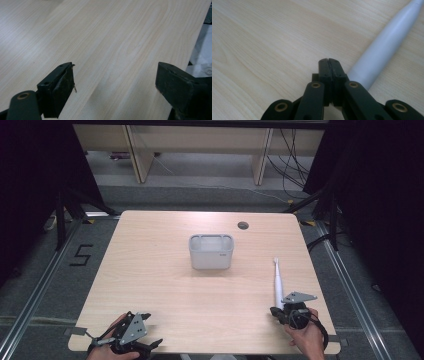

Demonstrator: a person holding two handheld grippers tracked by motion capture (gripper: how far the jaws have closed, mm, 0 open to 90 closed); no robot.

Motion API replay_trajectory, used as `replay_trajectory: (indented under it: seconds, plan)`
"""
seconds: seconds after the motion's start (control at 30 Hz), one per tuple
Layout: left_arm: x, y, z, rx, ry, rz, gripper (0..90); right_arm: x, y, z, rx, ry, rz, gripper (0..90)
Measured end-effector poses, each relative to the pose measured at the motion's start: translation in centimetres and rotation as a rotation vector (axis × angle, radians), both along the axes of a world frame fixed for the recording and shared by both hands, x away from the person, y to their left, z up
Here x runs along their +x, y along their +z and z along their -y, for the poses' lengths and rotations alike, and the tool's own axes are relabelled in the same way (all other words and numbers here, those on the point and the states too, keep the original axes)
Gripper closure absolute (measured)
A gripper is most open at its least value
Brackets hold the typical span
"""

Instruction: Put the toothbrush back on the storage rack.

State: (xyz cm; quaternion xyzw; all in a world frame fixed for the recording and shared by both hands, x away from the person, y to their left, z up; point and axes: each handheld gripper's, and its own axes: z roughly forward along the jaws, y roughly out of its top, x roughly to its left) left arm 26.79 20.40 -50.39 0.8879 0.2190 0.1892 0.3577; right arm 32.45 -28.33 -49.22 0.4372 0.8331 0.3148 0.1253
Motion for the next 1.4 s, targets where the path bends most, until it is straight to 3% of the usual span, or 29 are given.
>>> replay_trajectory:
  seconds: [0.03, 0.07, 0.1, 0.2, 0.27, 0.33, 0.43, 0.5, 0.53, 0.6, 0.67, 0.7, 0.73, 0.8, 0.83, 0.93, 0.97, 1.03, 1.07, 1.2, 1.33, 1.4]
  plan:
    - [0.1, 0.0, -0.1, 0.006, -0.006, 0.014, 14.8, 0.1, -0.1, 0.2, -0.004, 0.019, 0.007, 89.3]
    - [0.1, -0.1, -0.1, 0.0, -0.004, 0.025, 14.8, -0.2, 0.0, 0.2, 0.007, -0.019, -0.018, 89.3]
    - [0.1, -0.1, 0.0, -0.004, -0.004, 0.025, 14.8, -0.3, -0.1, 0.3, -0.002, -0.044, 0.005, 89.3]
    - [0.1, 0.0, 0.0, -0.001, -0.004, 0.01, 14.8, -0.4, 0.0, 0.6, -0.009, -0.039, 0.001, 89.3]
    - [0.1, -0.1, -0.1, 0.001, -0.004, 0.026, 14.8, -0.3, -0.1, 1.0, -0.016, -0.024, 0.019, 89.3]
    - [0.0, 0.0, 0.0, -0.001, -0.002, 0.01, 14.8, -0.3, -0.1, 1.3, 0.005, -0.018, -0.01, 89.3]
    - [0.1, 0.0, -0.1, 0.012, 0.0, 0.022, 14.8, -0.4, -0.4, 1.6, -0.005, -0.061, 0.023, 89.4]
    - [0.0, -0.1, 0.0, -0.011, 0.004, 0.002, 14.8, -0.7, -0.1, 1.8, -0.007, -0.092, -0.038, 89.3]
    - [0.0, -0.1, 0.0, -0.011, 0.004, 0.002, 14.8, -0.6, -0.2, 2.1, -0.031, -0.078, -0.007, 89.4]
    - [0.2, -0.1, -0.1, 0.008, -0.001, 0.023, 14.8, -0.4, -0.3, 2.4, -0.028, -0.065, 0.01, 89.4]
    - [0.0, 0.0, 0.0, -0.002, 0.001, 0.013, 14.8, -0.8, -0.2, 2.2, -0.023, -0.113, -0.03, 89.4]
    - [0.0, 0.0, 0.0, -0.002, 0.001, 0.013, 14.8, -0.7, -0.5, 2.1, -0.005, -0.123, -0.004, 89.3]
    - [0.1, -0.2, 0.0, -0.016, -0.002, 0.015, 14.8, -0.7, -0.2, 2.4, -0.023, -0.109, -0.027, 89.3]
    - [0.2, -0.1, 0.0, 0.001, -0.005, 0.023, 14.8, -0.7, -0.3, 2.4, -0.026, -0.108, -0.025, 89.2]
    - [0.1, -0.1, 0.0, -0.003, -0.004, 0.023, 14.8, -0.6, -0.3, 2.4, -0.032, -0.085, -0.006, 87.7]
    - [0.2, -0.1, -0.1, 0.015, -0.002, 0.023, 14.8, -0.8, 0.2, 2.1, -0.016, -0.091, -0.039, 85.6]
    - [0.2, -0.1, -0.1, 0.014, -0.004, 0.016, 14.8, -0.7, 0.6, 1.8, -0.024, -0.078, -0.004, 81.2]
    - [0.2, -0.1, -0.1, 0.011, -0.008, 0.017, 14.8, -0.6, 0.9, 1.7, -0.032, -0.079, 0.008, 78.5]
    - [0.2, -0.2, 0.0, 0.0, -0.005, 0.02, 14.8, -0.3, 1.6, 1.7, -0.074, -0.061, 0.025, 75.1]
    - [0.1, -0.1, -0.1, 0.007, 0.008, 0.013, 14.8, 0.4, 2.6, 1.6, -0.116, -0.079, 0.047, 66.2]
    - [0.2, -0.1, -0.1, 0.015, 0.003, 0.023, 14.8, 1.2, 3.1, 1.6, -0.135, -0.091, 0.033, 61.9]
    - [0.2, -0.1, -0.1, 0.012, 0.004, 0.023, 14.8, 2.2, 3.3, 1.7, -0.136, -0.112, 0.006, 60.0]
